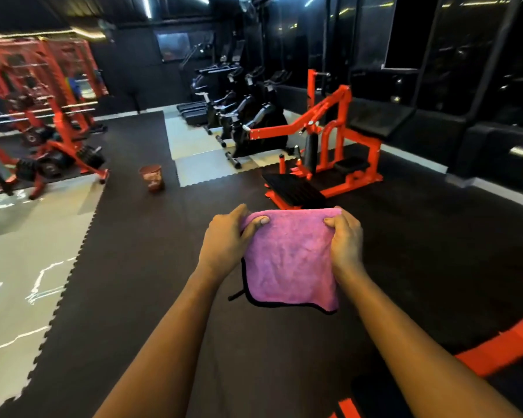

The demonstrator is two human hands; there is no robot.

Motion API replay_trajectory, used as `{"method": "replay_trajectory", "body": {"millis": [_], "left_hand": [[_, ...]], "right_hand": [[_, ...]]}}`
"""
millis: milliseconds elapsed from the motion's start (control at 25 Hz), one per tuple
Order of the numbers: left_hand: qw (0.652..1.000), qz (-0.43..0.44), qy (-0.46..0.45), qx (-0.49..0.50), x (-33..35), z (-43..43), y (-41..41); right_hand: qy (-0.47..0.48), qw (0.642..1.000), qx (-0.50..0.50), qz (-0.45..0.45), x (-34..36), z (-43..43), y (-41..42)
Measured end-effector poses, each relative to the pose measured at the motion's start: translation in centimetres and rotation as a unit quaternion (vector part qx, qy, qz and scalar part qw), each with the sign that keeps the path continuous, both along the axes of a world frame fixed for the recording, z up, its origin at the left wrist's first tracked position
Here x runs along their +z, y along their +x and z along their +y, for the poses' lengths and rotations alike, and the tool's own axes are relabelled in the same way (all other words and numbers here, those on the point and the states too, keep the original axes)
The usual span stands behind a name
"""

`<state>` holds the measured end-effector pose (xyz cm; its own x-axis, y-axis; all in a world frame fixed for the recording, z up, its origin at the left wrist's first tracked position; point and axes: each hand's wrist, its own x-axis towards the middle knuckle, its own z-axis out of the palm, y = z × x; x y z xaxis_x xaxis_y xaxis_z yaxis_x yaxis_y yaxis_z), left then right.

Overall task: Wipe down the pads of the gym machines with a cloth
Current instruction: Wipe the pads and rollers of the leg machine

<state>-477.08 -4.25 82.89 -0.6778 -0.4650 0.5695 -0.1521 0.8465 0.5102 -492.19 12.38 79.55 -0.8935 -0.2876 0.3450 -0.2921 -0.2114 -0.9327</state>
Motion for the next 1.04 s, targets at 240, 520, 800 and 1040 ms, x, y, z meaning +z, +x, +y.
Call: {"method": "replay_trajectory", "body": {"millis": [240, 520, 800, 1040], "left_hand": [[0.997, 0.001, 0.008, -0.074, -2.7, -12.4, -19.5], [0.984, 0.001, 0.009, -0.176, 0.2, -22.4, -44.9], [0.968, 0.003, -0.007, -0.252, -2.6, -23.6, -73.2], [0.969, 0.019, -0.002, -0.246, -0.6, -23.9, -96.7]], "right_hand": [[0.014, 0.998, -0.067, 0.004, -1.6, -10.5, -16.9], [0.011, 0.984, -0.177, -0.012, 1.7, -18.1, -36.8], [-0.002, 0.968, -0.250, -0.029, -0.7, -18.7, -61.5], [-0.010, 0.968, -0.247, -0.027, 2.2, -19.0, -84.3]]}}
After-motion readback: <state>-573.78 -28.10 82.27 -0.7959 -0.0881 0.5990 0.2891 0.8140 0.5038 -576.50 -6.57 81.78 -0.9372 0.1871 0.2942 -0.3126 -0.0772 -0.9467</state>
